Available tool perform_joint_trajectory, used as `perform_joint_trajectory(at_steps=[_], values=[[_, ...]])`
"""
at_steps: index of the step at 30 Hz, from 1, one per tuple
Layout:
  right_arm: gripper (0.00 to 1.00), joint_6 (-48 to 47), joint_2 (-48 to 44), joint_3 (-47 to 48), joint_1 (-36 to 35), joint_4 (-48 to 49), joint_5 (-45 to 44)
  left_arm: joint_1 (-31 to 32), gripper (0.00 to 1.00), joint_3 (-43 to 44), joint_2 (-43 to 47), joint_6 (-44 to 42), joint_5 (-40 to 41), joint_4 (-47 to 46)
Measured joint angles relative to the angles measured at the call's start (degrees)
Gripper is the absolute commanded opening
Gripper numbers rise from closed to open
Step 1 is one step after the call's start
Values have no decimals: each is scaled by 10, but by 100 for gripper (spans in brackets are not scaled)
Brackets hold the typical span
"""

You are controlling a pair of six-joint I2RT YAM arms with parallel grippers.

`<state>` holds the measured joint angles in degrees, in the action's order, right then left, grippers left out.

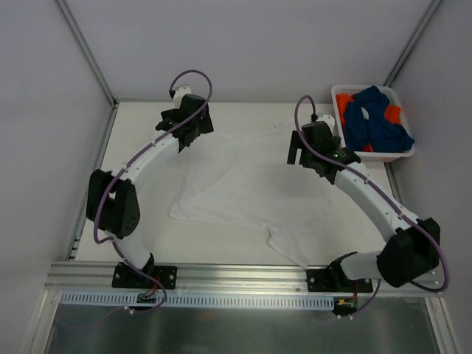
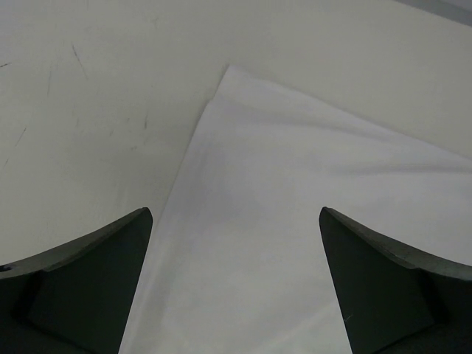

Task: Fold and stack the t-shirts
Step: Flatten the tshirt out, then fold the tshirt

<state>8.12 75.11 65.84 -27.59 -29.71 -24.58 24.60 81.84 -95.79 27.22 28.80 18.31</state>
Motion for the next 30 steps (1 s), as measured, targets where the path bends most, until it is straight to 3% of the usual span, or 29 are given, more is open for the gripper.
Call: perform_joint_trajectory(at_steps=[8,15,20,30], values=[[99,-35,242,154,118,39,132,-68,99,182,-234,-39,-13,-2],[99,-44,419,455,172,-55,178,-125,99,341,-327,-50,-84,0],[99,-34,527,669,200,-108,219,-158,99,395,-341,-51,-122,4],[99,5,612,684,259,-153,263,-176,99,398,-371,-23,-237,35]])
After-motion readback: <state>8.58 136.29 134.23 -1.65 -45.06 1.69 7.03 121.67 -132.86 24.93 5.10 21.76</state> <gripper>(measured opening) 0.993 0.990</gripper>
